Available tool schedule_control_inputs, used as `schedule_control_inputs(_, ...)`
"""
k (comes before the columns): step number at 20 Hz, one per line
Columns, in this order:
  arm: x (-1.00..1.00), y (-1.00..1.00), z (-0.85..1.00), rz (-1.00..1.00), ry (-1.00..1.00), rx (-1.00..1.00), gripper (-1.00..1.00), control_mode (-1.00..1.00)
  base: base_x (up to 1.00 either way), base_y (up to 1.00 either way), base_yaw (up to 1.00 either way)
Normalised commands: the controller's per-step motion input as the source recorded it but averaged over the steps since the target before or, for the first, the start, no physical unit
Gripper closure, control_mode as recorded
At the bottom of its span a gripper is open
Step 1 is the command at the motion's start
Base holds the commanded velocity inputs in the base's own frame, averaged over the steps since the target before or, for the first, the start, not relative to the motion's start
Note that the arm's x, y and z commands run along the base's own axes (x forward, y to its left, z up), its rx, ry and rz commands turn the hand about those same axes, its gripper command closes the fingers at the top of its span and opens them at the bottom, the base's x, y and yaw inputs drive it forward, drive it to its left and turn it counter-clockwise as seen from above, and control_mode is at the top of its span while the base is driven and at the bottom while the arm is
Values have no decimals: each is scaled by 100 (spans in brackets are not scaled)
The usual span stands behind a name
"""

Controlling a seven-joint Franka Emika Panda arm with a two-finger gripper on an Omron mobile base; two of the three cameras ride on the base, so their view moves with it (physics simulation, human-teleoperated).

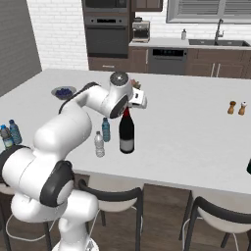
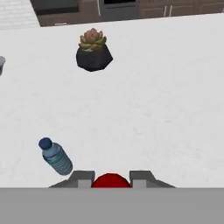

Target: Move the plastic bottles in the middle to the plastics group, and the glass bottles in the middle to the glass group.

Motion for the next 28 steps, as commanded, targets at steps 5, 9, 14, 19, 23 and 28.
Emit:
schedule_control_inputs(5,-63,-100,40,-12,0,1,100,-100,0,0,0)
schedule_control_inputs(9,-36,-100,5,-20,0,0,100,-100,0,0,0)
schedule_control_inputs(14,-18,-100,0,-24,-1,0,100,-100,0,0,0)
schedule_control_inputs(19,0,-100,6,-27,0,0,100,-100,0,0,0)
schedule_control_inputs(23,0,-100,19,-28,0,0,100,-100,0,0,0)
schedule_control_inputs(28,0,-90,22,-27,0,0,100,-100,0,0,0)
